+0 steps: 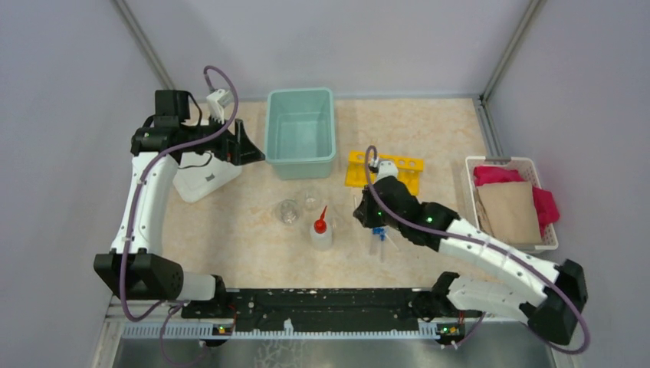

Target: Organize the chemistry lab equipment

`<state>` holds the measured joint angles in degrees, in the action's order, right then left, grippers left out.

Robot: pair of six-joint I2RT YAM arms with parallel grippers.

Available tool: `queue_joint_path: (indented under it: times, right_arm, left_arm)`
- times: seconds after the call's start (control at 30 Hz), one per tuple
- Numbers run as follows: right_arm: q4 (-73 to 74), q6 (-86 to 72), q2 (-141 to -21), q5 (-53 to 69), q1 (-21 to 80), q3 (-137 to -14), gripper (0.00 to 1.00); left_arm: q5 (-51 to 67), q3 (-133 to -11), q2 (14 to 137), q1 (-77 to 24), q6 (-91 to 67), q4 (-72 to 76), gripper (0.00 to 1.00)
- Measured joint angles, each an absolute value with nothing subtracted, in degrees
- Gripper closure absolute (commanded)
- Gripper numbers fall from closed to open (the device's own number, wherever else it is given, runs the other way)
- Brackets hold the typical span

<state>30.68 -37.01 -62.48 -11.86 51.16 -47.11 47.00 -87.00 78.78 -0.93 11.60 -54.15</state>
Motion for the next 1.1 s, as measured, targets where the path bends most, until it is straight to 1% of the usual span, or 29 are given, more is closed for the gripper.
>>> queue_joint_path:
  times: [0.1,0.17,0.27,0.37,0.6,0.8,0.93,1.1]
  right_arm:
    - [27.57,-34.57,-53.63,-11.92,51.16,-47.18,1.00]
    - [26.04,-33.36,-51.09,-12.03,51.16,-47.35,1.00]
    - [24.43,-32.05,-50.39,-12.16,51.16,-48.18,1.00]
    - [21.76,-31.59,-51.94,-12.08,51.16,-49.76,1.00]
    - [13.06,-34.72,-60.88,-10.59,51.16,-59.37,1.00]
    - [7.05,-39.86,-69.73,-6.24,51.16,-68.12,1.00]
    - [3.68,-43.70,-73.95,-1.93,51.16,-69.69,1.00]
    - [1.39,-47.03,-76.42,1.72,51.16,-69.69,1.00]
  left_arm:
    - [48.23,-86.98,78.67,-0.93,11.68,-54.15,0.01]
    - [49.58,-86.80,78.50,-0.93,11.68,-54.06,0.01]
    - [52.14,-85.76,77.84,-1.17,11.66,-53.82,0.01]
    - [54.35,-83.31,76.47,-3.20,11.16,-52.16,0.01]
    - [55.99,-80.51,75.11,-13.87,7.97,-47.44,0.03]
    - [56.73,-80.51,76.38,-15.73,6.63,-45.17,0.05]
    - [56.69,-80.51,76.44,-17.43,6.63,-44.18,0.08]
    - [56.47,-80.16,76.47,-18.02,6.44,-42.68,0.16]
